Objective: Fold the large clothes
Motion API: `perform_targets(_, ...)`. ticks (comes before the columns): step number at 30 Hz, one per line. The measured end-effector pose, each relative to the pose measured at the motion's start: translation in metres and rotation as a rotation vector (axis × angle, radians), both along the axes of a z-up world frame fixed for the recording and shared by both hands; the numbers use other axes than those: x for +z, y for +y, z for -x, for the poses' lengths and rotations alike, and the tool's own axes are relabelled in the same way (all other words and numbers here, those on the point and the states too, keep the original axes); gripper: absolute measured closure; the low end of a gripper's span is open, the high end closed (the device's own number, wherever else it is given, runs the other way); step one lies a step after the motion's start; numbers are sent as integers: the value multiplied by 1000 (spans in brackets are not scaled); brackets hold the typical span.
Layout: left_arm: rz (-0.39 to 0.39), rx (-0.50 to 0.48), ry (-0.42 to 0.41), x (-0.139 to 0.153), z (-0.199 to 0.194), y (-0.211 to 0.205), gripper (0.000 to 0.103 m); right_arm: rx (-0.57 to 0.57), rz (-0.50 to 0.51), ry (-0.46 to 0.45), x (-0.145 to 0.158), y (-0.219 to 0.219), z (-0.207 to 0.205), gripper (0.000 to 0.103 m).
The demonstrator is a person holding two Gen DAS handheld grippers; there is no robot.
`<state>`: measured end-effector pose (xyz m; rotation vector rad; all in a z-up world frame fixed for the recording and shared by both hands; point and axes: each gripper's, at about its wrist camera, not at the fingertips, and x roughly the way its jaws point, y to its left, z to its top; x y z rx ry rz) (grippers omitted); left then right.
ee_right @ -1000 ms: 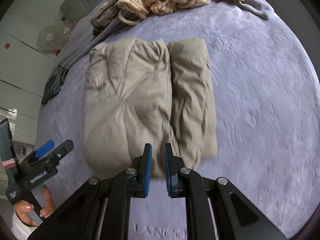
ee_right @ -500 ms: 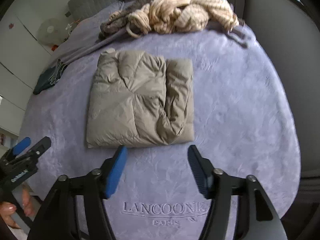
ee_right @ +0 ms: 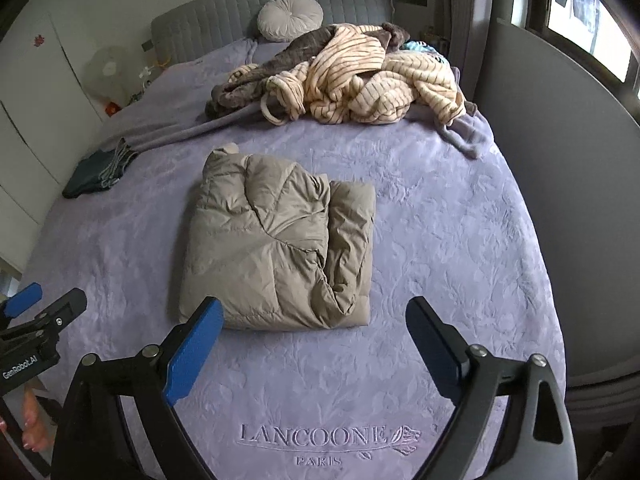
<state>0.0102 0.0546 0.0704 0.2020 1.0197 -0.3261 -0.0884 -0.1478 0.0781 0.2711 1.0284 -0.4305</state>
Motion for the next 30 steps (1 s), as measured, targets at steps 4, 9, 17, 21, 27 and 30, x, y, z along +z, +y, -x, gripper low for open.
perform_targets(4, -7, 10, 5, 1, 1, 3, 0, -1, 5, -5, 3, 3, 0, 9)
perform_targets(9, -8, 17, -1, 2, 3, 5, 0, -2, 6, -9, 5, 4, 0, 9)
perform_targets(17, -10, 21, -4, 4, 4, 6, 0, 0, 5, -14, 7, 5, -1, 9)
perform_targets(21, -10, 19, -3, 4, 3, 6, 0, 2, 6, -14, 8, 4, -2, 9)
perform_targets(27, -11, 20, -4, 4, 3, 6, 0, 1, 6, -13, 9, 5, -2, 9)
perform_targets(30, -10, 20, -3, 4, 3, 6, 0, -1, 5, -13, 8, 5, -2, 9)
